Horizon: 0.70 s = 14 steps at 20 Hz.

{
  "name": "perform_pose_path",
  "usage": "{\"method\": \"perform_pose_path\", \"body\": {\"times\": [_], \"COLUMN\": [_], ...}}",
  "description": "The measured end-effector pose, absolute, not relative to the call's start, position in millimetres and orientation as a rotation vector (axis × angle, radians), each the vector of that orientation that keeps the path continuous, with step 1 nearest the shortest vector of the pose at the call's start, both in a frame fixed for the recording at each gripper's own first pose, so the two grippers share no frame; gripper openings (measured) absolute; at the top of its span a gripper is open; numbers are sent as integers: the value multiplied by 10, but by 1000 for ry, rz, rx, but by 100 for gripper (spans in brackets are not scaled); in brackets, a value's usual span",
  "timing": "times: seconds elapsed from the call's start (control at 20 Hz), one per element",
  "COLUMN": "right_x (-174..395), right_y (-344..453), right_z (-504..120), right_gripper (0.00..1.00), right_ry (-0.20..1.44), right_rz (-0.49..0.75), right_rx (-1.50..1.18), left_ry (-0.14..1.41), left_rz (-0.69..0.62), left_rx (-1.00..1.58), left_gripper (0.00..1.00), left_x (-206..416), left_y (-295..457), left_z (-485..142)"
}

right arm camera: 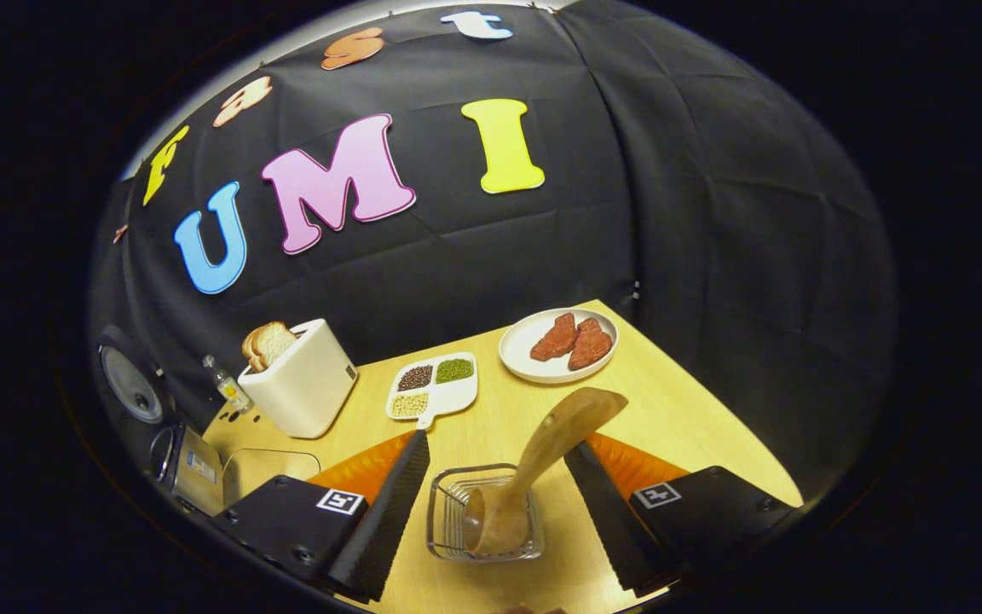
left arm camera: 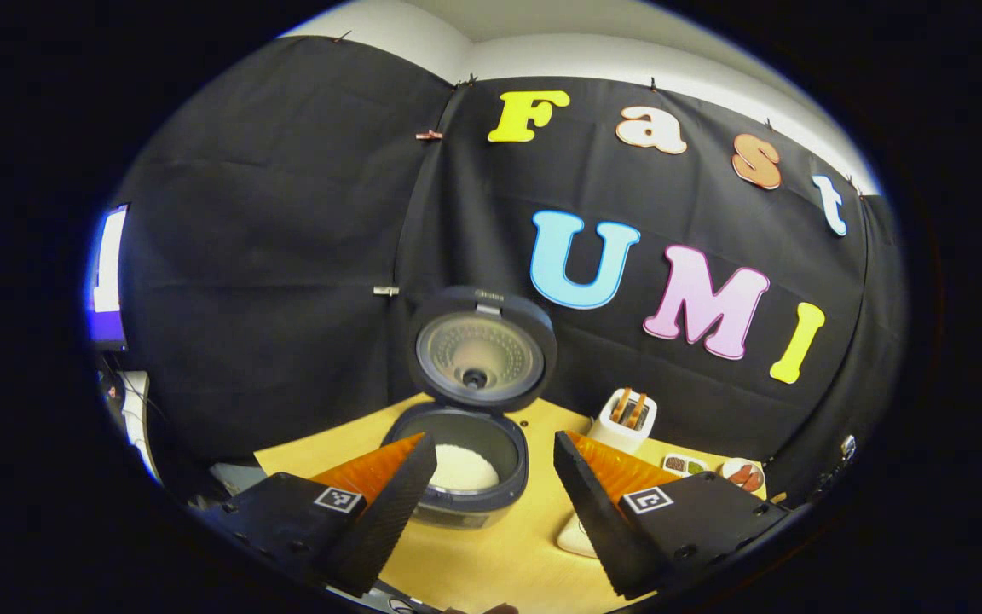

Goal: Close the left gripper, press the button to open the rice cooker; take a wooden spoon from the chopstick holder with the right hand, scoop a spoonful of rice and pour it into the rice cooker, then put the wooden spoon back into the chopstick holder.

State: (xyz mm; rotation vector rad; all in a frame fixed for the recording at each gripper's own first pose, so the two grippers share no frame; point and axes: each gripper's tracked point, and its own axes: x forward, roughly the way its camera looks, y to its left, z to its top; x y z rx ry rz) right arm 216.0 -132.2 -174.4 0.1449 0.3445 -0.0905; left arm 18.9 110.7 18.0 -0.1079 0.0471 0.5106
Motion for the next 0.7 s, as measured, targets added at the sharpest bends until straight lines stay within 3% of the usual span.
{"method": "perform_pose_path", "body": {"times": [0.35,0.7], "right_x": [1713,1307], "right_y": [-1509,-1316], "right_z": [-1145,-539], "right_gripper": [98,99], "right_ry": [272,181], "right_rz": [-114,-176], "right_rx": [-30,-71], "left_ry": [-7,-6], "left_rz": [532,414], "left_rx": [-31,10], "left_gripper": [95,95], "left_x": [680,1507], "left_y": [1670,2198], "left_z": [1067,1661]}}
